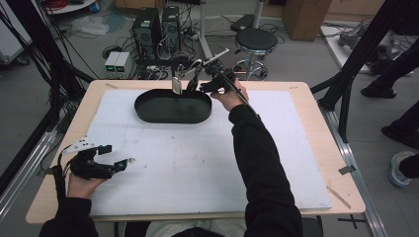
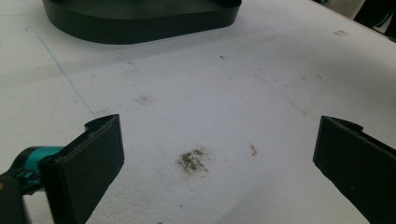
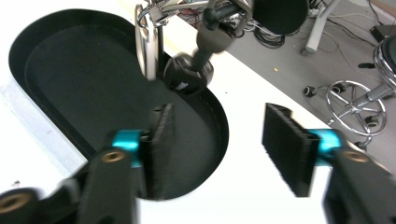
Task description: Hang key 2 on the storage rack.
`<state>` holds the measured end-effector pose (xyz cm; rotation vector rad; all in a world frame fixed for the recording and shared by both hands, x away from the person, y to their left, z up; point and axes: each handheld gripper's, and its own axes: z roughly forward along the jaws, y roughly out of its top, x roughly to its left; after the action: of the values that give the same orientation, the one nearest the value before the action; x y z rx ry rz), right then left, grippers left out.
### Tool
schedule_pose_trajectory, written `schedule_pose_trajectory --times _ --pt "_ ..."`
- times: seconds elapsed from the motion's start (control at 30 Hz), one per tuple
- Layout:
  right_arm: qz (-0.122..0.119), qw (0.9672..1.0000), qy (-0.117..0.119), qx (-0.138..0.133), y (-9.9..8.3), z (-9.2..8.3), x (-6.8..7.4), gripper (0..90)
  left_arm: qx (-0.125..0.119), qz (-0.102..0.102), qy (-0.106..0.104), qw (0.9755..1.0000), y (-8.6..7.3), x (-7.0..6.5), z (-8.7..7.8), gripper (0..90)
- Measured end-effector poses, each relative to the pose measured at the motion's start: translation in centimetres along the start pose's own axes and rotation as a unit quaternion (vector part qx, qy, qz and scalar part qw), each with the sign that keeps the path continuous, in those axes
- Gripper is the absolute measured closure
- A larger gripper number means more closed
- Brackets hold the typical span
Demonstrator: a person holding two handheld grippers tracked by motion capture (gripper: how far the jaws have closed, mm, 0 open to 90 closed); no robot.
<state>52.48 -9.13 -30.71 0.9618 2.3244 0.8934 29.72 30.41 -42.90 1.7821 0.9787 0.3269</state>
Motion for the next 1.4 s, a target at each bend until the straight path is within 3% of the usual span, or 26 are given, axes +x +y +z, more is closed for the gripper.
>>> schedule_pose_trajectory --times 0.07,0.17,0.23,0.27,0.37,0.47,0.57,0.63,0.87,1.0,1.13,1.23,1.4 --pt "0.016 0.9998 -0.005 -0.003 0.1 -0.2 0.0 23.8 -0.001 -0.001 0.001 1.0 0.0 0.0 0.0 2.3" --pt "0.028 0.9996 -0.008 -0.005 0.1 -0.4 -0.1 11.0 0.0 -0.001 -0.001 1.0 0.0 0.0 0.0 2.3" --pt "0.028 0.9996 0.0 0.002 0.0 -0.5 -0.1 9.5 0.0 0.0 0.0 1.0 0.0 0.0 0.0 2.3" --pt "0.024 0.9997 0.004 0.004 0.0 -0.6 -0.1 1.0 0.0 0.001 0.0 1.0 0.0 0.0 0.0 2.3" --pt "0.009 0.9999 0.002 0.008 -0.1 -0.8 0.1 0.7 -0.001 0.0 0.0 1.0 0.0 0.0 0.0 2.4" --pt "0.019 0.9995 -0.017 -0.019 -0.4 -1.6 0.2 0.8 0.0 0.0 0.0 1.0 0.0 0.0 0.0 2.3" --pt "0.033 0.9989 -0.011 -0.03 -1.2 -2.0 -0.2 0.7 -0.001 -0.001 -0.001 1.0 0.0 -0.1 0.0 2.4" --pt "0.034 0.9991 -0.013 -0.021 -1.6 -2.2 -0.4 0.8 0.0 -0.001 0.0 1.0 0.0 -0.1 0.0 2.3" --pt "0.042 0.9987 -0.003 -0.03 -3.3 -3.5 -1.1 0.8 0.004 -0.001 -0.001 1.0 0.0 -0.1 0.0 2.4" --pt "0.062 0.9969 0.021 -0.043 -4.2 -4.2 -1.3 0.8 0.005 -0.001 0.0 1.0 0.0 -0.1 0.0 2.3" --pt "0.061 0.997 0.023 -0.042 -5.4 -4.6 -1.5 0.9 0.008 0.001 0.0 1.0 0.0 -0.2 0.0 2.3" --pt "0.065 0.9958 0.019 -0.062 -6.3 -5.2 -1.8 1.1 0.01 0.002 0.0 0.9999 0.0 -0.2 0.0 2.3" --pt "0.071 0.995 0.019 -0.067 -7.9 -6.0 -2.1 1.1 0.012 0.003 0.001 0.9999 -0.1 -0.2 0.1 2.4"
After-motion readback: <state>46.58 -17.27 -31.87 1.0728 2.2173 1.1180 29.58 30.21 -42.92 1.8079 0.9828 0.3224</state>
